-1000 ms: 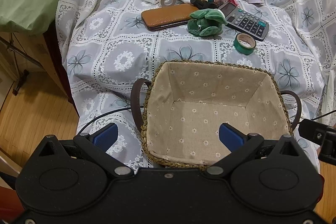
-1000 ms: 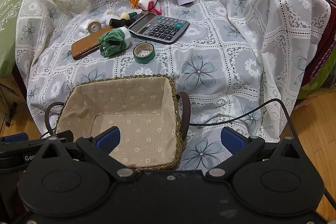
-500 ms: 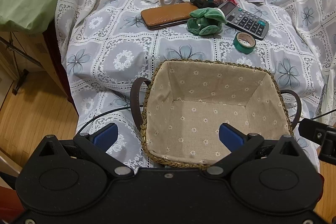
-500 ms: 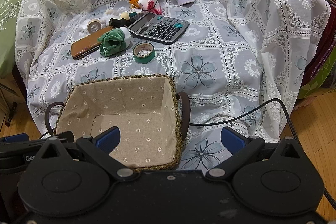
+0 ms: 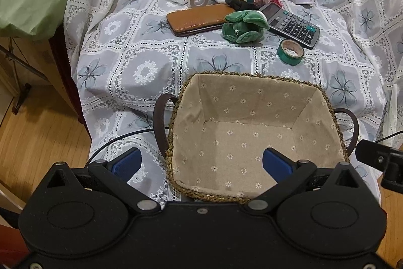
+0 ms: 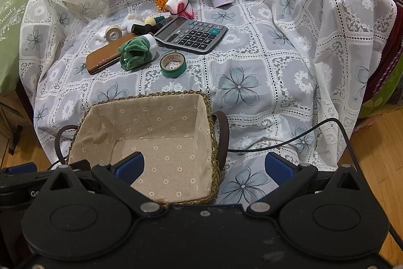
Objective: Organize soft objects
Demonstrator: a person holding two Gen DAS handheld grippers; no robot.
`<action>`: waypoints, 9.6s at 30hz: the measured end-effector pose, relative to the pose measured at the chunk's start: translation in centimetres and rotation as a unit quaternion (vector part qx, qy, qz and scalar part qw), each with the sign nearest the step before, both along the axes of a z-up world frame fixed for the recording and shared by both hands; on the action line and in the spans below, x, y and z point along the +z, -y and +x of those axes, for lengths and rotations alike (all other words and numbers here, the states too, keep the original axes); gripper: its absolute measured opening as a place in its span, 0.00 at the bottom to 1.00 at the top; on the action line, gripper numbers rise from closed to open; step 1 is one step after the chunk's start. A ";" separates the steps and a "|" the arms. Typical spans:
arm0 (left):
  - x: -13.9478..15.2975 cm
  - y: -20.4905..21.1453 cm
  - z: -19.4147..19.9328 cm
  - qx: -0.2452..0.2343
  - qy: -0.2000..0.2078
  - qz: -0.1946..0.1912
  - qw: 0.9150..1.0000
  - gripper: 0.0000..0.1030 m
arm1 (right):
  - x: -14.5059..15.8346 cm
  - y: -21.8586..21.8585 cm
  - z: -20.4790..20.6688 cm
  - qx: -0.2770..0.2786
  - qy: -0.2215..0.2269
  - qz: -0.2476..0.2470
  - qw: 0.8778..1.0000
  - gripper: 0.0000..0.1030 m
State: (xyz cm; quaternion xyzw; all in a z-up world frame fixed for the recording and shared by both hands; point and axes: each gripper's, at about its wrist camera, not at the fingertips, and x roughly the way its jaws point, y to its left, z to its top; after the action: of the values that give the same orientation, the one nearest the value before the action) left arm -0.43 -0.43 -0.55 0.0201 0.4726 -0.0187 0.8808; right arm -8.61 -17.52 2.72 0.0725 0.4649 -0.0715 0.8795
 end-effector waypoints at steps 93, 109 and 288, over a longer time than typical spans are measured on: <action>-2.7 5.4 25.0 -0.055 -0.012 -0.125 0.991 0.60 | -5.6 2.9 19.2 0.002 0.016 0.002 1.000 0.46; 0.9 2.0 15.7 -0.070 0.008 -0.116 0.991 0.41 | -2.2 2.0 12.6 -0.014 0.050 0.027 0.998 0.46; 0.9 -2.8 17.3 0.010 0.059 0.025 0.998 0.87 | 0.2 0.1 18.1 0.018 0.076 -0.019 0.997 0.62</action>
State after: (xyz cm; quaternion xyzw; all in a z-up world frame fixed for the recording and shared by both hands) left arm 16.89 2.34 0.38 0.0386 0.4208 0.0036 0.9063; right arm 9.47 -17.62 2.95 0.0528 0.3962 -0.0582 0.9148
